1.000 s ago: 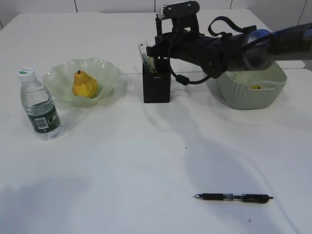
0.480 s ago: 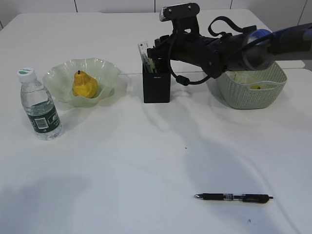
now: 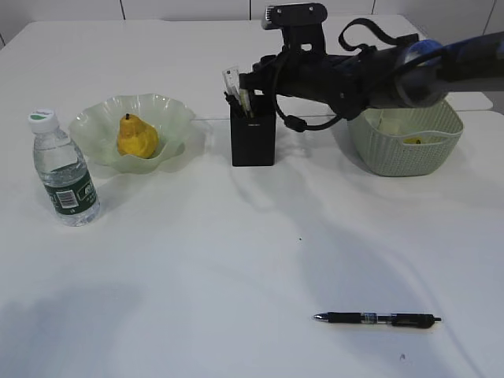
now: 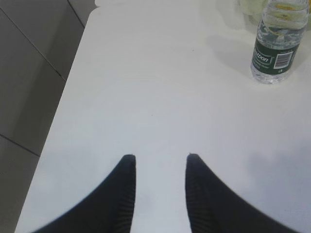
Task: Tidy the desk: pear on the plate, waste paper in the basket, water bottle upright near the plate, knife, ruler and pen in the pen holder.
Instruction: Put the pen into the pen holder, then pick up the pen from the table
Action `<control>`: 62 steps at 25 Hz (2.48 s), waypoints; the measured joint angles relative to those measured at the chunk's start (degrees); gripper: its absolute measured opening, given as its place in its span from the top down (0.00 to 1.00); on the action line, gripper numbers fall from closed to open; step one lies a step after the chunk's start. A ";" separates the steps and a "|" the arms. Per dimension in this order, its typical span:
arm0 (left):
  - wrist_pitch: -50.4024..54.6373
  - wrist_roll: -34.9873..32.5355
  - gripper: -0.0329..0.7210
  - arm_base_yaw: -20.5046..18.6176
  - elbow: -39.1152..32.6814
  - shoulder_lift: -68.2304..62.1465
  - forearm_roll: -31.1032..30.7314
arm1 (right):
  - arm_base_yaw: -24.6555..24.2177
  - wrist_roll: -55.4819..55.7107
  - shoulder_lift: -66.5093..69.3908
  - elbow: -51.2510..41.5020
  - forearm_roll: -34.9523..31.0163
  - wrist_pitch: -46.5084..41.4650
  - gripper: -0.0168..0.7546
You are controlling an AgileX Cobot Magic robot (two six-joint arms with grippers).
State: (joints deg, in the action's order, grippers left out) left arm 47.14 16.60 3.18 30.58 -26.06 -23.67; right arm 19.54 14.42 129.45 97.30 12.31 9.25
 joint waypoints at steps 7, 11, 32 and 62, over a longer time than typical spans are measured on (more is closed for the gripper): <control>0.00 0.00 0.64 0.00 0.00 0.00 0.00 | 0.00 0.87 -5.42 0.09 -0.20 -8.88 0.66; -0.33 0.00 0.64 0.00 0.00 0.00 0.00 | 0.00 1.08 -9.20 0.09 -0.33 -16.36 0.66; 2.73 -6.91 0.64 0.00 0.00 -2.88 9.62 | 0.00 1.32 -32.77 0.67 -5.69 -55.63 0.66; 7.12 -23.13 0.64 0.34 0.00 -9.75 26.38 | 0.00 -5.10 -33.76 0.67 -5.98 -79.39 0.66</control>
State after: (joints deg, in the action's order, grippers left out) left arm 54.26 -6.53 3.52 30.58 -35.81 2.71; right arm 19.54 9.33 95.69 97.97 6.33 -70.14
